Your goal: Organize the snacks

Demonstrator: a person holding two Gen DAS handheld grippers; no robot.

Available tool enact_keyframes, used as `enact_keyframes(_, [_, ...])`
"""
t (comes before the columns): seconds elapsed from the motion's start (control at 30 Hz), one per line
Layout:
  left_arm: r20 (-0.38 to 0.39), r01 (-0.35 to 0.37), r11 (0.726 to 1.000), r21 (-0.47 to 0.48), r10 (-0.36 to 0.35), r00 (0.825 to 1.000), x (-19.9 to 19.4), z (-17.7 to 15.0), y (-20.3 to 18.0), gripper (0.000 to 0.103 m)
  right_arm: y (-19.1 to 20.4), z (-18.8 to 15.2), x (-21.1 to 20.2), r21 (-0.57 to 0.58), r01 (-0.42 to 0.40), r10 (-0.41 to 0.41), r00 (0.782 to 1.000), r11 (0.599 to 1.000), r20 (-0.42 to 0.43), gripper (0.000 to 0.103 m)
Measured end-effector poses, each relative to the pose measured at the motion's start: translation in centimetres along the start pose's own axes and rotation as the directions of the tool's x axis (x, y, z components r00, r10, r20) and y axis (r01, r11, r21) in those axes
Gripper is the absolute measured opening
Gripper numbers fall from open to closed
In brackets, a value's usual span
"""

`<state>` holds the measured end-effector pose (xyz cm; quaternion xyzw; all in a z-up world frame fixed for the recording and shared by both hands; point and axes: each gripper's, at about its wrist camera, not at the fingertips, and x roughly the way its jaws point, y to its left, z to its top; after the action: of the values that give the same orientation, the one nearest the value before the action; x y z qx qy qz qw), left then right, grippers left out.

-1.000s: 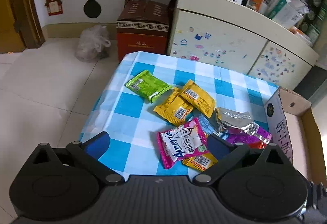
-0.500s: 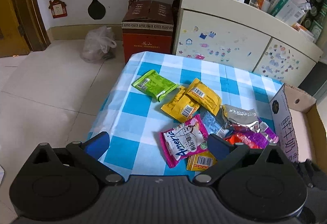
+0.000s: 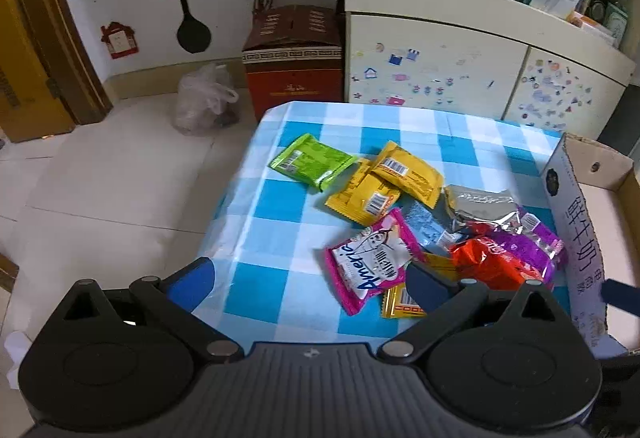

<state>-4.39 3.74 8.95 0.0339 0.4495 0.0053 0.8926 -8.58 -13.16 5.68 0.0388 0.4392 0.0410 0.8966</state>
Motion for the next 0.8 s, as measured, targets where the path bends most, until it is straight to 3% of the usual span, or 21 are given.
enact_keyframes(0.2, [-0.011, -0.011, 1.000, 0.001, 0.011, 1.000, -0.2, -0.3, 0.1, 0.103, -0.8, 0.2, 0.1, 0.059, 0.043, -0.041, 0.999, 0.997, -0.029, 0.102])
enact_keyframes(0.8, [-0.010, -0.046, 0.995, 0.087, 0.047, 0.999, -0.4, -1.0, -1.7, 0.103, -1.9, 0.6, -0.2, 0.117, 0.061, -0.057, 0.998, 0.991, -0.034, 0.102])
